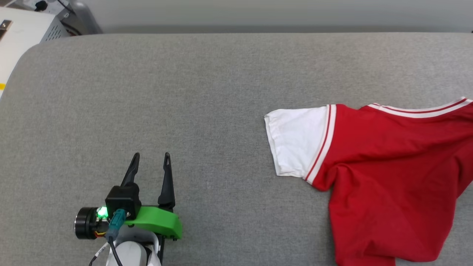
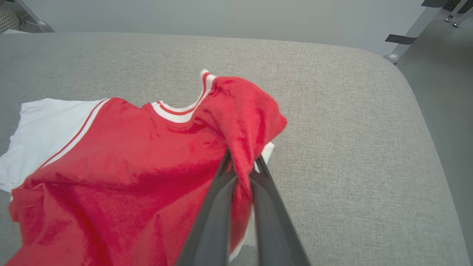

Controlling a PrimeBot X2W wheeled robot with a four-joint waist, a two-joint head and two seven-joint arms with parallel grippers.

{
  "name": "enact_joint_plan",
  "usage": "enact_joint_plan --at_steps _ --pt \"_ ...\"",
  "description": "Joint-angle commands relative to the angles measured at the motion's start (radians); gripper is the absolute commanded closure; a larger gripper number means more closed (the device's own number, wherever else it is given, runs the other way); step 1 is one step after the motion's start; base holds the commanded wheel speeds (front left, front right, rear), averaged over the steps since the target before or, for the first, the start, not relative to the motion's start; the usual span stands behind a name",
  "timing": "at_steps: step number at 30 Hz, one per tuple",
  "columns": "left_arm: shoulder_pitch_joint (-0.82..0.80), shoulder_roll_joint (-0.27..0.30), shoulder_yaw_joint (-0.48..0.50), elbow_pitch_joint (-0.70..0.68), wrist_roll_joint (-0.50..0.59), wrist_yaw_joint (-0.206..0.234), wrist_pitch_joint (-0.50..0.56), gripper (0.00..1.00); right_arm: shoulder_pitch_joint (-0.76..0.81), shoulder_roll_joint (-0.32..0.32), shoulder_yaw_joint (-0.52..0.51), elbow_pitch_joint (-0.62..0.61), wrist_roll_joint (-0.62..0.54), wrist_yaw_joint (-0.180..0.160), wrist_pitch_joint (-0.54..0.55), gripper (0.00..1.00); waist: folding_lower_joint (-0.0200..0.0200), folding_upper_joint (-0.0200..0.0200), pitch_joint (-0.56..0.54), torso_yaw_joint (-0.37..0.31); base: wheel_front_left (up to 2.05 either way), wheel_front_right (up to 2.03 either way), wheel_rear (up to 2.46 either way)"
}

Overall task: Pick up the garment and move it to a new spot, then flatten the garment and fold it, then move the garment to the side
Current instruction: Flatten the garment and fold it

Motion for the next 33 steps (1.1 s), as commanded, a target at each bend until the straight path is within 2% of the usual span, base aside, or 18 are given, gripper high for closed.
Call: enact_joint_plan --at_steps 1,5,7,9,15,20,21,22,23,29,33 --pt "-0.022 -0.004 -0.004 -0.005 0.002 -0.003 -0.006 0.0 -0.019 0.003 -0.018 0.01 -0.014 -0.001 0.016 1.0 0.0 -0.0001 0.033 0.027 0.0 0.0 0.0" --pt "-0.05 -0.004 -0.024 -0.007 -0.004 -0.001 -0.006 0.0 -0.12 0.036 -0.042 0.055 -0.098 -0.001 0.123 1.0 0.0 -0.0001 0.085 0.061 0.0 0.0 0.0" --pt "-0.075 -0.004 -0.039 -0.01 -0.011 0.003 -0.006 0.0 -0.219 0.093 -0.03 0.11 -0.181 -0.001 0.196 1.0 0.0 -0.0001 0.123 0.083 0.0 0.0 0.0" --pt "-0.089 -0.004 -0.046 -0.011 -0.016 0.009 -0.006 0.0 -0.284 0.146 -0.016 0.158 -0.238 -0.001 0.224 1.0 0.0 -0.0001 0.141 0.091 0.0 0.0 0.0" --pt "-0.113 -0.004 -0.064 -0.005 -0.028 0.019 -0.006 0.0 -0.364 0.296 0.05 0.347 -0.321 -0.001 0.269 1.0 0.0 -0.0001 0.158 0.111 0.0 0.0 0.0" --pt "-0.11 -0.004 -0.06 -0.001 -0.028 0.025 -0.006 0.0 -0.36 0.333 0.076 0.425 -0.297 -0.001 0.209 0.99 0.0 -0.0001 0.139 0.11 0.0 0.0 0.0" --pt "-0.106 -0.004 -0.051 -0.001 -0.025 0.025 -0.006 0.0 -0.359 0.331 0.08 0.431 -0.298 -0.001 0.178 0.86 0.0 -0.0001 0.131 0.104 0.0 0.0 0.0" --pt "-0.102 -0.003 -0.045 0.0 -0.022 0.024 -0.006 0.0 -0.358 0.329 0.083 0.434 -0.298 -0.001 0.153 0.2 0.0 -0.0001 0.123 0.098 0.0 0.0 0.0" --pt "-0.098 -0.001 -0.037 0.0 -0.019 0.021 -0.006 0.0 -0.355 0.326 0.085 0.436 -0.298 -0.001 0.121 0.0 0.0 -0.0001 0.113 0.09 0.0 0.0 0.0" --pt "-0.08 0.012 -0.003 -0.01 -0.005 0.005 -0.006 0.0 -0.331 0.314 0.05 0.409 -0.324 -0.001 -0.105 0.0 0.0 -0.0001 0.059 0.038 0.0 0.0 0.0" --pt "-0.092 0.022 0.011 -0.012 0.0 -0.014 -0.006 0.0 -0.289 0.332 -0.002 0.366 -0.367 -0.001 -0.238 0.0 0.0 -0.0001 0.031 0.007 0.0 0.0 0.0"
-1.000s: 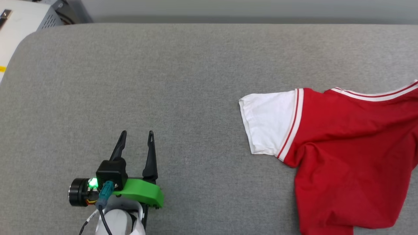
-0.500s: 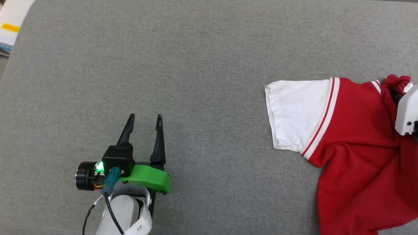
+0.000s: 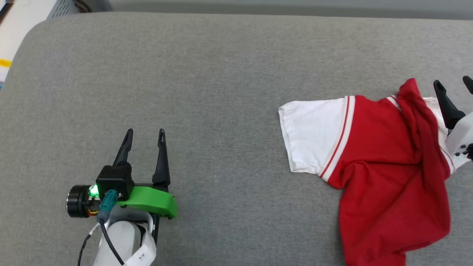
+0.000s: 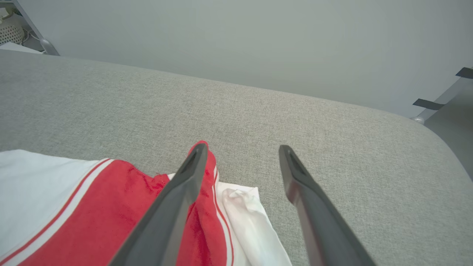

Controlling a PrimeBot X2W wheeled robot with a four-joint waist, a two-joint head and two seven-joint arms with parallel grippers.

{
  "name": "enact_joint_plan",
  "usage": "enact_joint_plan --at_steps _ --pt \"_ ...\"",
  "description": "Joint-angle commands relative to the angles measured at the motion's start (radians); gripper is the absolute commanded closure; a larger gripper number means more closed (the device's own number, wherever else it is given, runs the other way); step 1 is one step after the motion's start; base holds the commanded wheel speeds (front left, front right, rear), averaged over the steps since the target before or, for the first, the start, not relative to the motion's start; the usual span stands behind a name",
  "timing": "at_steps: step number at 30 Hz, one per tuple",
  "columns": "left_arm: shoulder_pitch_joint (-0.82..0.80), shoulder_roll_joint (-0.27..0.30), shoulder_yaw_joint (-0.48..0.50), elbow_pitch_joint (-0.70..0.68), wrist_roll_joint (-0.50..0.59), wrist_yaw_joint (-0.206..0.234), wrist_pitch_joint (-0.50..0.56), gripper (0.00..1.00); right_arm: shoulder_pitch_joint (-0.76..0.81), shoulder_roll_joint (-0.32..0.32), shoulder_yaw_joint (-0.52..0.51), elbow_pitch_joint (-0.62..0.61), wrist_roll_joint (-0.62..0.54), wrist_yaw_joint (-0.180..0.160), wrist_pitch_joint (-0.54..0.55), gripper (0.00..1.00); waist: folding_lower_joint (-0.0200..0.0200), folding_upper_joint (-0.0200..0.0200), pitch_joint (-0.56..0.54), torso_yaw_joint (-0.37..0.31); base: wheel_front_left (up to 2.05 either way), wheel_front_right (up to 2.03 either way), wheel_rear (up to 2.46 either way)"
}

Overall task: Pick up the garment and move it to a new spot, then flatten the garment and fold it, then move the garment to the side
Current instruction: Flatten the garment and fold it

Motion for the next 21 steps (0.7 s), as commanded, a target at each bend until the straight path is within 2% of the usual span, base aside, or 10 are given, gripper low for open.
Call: enact_joint_plan --at_steps 1,6,12,17,21 --pt "-0.012 0.011 0.003 -0.003 0.01 -0.011 -0.006 0.0 0.032 0.015 -0.025 -0.023 -0.023 -0.001 -0.034 0.0 -0.0001 0.0 -0.043 -0.043 0.0 0.0 0.0" --pt "-0.076 0.033 0.011 0.006 0.002 -0.053 -0.006 0.0 0.125 0.07 -0.154 -0.134 -0.125 -0.001 -0.084 0.0 -0.0001 0.0 -0.062 -0.071 0.0 0.0 0.0" --pt "-0.221 0.082 -0.032 0.084 -0.026 -0.106 -0.001 0.0 0.293 0.214 -0.356 -0.363 -0.299 -0.001 -0.089 0.0 -0.0001 0.0 -0.064 -0.099 0.0 0.0 0.0" --pt "-0.399 0.122 -0.132 0.152 -0.074 -0.123 0.082 0.0 0.427 0.323 -0.444 -0.525 -0.405 -0.001 -0.089 0.0 -0.0001 0.0 -0.047 -0.122 0.0 0.0 0.0" --pt "-0.552 0.168 -0.311 0.192 -0.204 -0.124 0.227 0.0 0.479 0.364 -0.45 -0.583 -0.448 -0.001 -0.089 0.0 -0.0001 0.0 -0.027 -0.145 0.0 0.0 0.0"
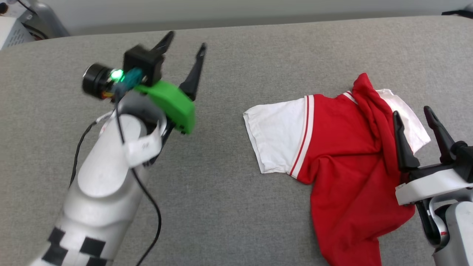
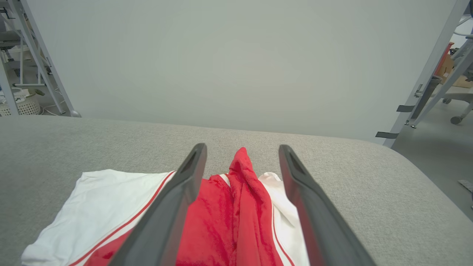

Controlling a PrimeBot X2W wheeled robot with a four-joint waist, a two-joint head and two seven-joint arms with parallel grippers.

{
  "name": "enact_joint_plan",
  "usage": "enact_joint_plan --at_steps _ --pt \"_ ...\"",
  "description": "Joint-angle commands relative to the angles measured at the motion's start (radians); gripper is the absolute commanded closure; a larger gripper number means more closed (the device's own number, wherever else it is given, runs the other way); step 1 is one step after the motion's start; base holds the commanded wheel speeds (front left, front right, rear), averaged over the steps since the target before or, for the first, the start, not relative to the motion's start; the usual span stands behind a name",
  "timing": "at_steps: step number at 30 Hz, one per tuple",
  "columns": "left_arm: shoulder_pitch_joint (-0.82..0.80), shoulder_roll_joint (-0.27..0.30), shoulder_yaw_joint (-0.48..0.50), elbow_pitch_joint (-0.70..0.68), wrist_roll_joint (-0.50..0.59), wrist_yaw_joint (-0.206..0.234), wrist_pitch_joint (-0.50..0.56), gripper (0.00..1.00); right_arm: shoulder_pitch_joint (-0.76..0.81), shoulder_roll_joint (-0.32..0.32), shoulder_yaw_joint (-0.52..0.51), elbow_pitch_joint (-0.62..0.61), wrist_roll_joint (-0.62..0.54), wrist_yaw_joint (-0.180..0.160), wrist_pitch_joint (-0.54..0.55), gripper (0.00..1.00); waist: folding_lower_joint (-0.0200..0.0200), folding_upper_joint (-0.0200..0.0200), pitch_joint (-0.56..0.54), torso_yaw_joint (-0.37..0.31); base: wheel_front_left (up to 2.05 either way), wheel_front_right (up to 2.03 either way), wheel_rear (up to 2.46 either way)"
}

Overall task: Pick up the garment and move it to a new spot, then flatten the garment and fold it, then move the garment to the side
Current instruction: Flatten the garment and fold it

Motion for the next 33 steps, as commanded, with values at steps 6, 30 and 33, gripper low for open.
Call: enact_joint_plan --at_steps 6,30,33 --pt "-0.231 0.076 -0.285 0.053 -0.252 -0.003 0.314 0.0 0.02 0.034 0.014 -0.036 -0.034 -0.001 -0.005 0.0 0.0 0.0 0.053 -0.054 0.0 0.0 0.0" --pt "-0.459 0.151 -0.904 0.206 -0.627 -0.003 0.804 0.0 -0.103 0.088 0.074 -0.022 -0.052 -0.001 -0.005 0.0 0.0 0.0 0.246 -0.165 0.0 0.0 0.0" --pt "-0.449 0.164 -0.911 0.182 -0.62 -0.003 0.779 1.0 -0.1 0.087 0.068 -0.015 -0.053 -0.001 -0.005 0.0 0.0 0.0 0.233 -0.153 0.0 0.0 0.0"
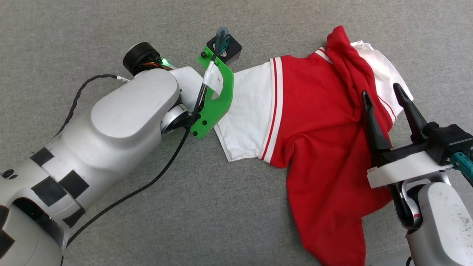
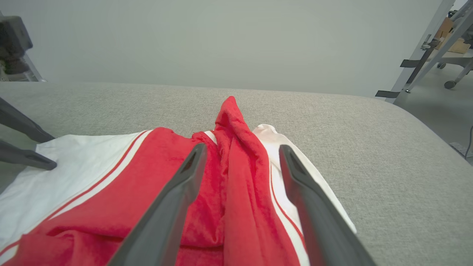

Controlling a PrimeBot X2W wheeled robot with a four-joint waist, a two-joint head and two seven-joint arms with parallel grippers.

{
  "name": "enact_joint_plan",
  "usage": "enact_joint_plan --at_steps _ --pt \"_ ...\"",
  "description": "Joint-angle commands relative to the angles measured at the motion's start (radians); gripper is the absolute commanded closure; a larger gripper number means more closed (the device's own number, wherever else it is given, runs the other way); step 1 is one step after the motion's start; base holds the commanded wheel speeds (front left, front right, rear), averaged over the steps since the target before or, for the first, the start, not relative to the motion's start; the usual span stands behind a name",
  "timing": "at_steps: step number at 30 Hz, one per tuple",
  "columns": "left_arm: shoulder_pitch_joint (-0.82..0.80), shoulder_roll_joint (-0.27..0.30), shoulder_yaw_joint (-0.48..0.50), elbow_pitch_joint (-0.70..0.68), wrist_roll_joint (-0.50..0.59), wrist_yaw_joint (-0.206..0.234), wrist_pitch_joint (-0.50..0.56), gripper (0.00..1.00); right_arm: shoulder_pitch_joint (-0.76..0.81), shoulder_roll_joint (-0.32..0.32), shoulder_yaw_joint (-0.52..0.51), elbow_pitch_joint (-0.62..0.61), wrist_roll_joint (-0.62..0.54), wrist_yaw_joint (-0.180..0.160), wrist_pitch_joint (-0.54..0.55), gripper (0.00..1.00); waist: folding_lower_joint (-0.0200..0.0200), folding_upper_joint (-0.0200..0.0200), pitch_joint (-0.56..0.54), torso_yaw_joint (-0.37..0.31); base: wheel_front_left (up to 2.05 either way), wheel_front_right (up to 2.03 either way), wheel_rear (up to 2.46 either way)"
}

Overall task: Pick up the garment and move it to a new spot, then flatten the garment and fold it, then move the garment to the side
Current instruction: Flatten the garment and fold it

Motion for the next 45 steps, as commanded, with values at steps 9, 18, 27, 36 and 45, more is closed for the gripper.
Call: enact_joint_plan --at_steps 9,18,27,36,45 --pt "0.081 0.051 -0.023 -0.038 -0.044 -0.003 -0.322 1.0 0.086 -0.014 -0.058 0.027 -0.022 -0.001 -0.005 0.0 0.0 0.0 -0.156 0.125 0.0 0.0 0.0" --pt "0.18 0.25 0.046 -0.14 -0.111 0.043 -0.403 1.0 0.134 -0.023 -0.091 0.039 -0.029 -0.001 -0.005 0.0 0.0 0.0 -0.217 0.196 0.0 0.0 0.0" --pt "0.338 0.463 0.089 -0.213 -0.183 0.172 -0.437 1.0 0.139 -0.034 -0.1 0.046 -0.03 -0.001 -0.005 0.0 0.0 0.0 -0.205 0.204 0.0 0.0 0.0" --pt "0.456 0.448 0.101 -0.109 -0.265 0.206 -0.489 1.0 0.119 -0.052 -0.101 0.09 -0.024 -0.001 -0.004 0.0 0.0 0.0 -0.171 0.185 0.0 0.0 0.0" --pt "0.497 0.358 0.117 0.024 -0.251 0.195 -0.656 0.0 0.083 -0.095 -0.126 0.097 0.001 -0.001 0.008 0.0 0.0 0.0 -0.206 0.187 0.0 0.0 0.0"
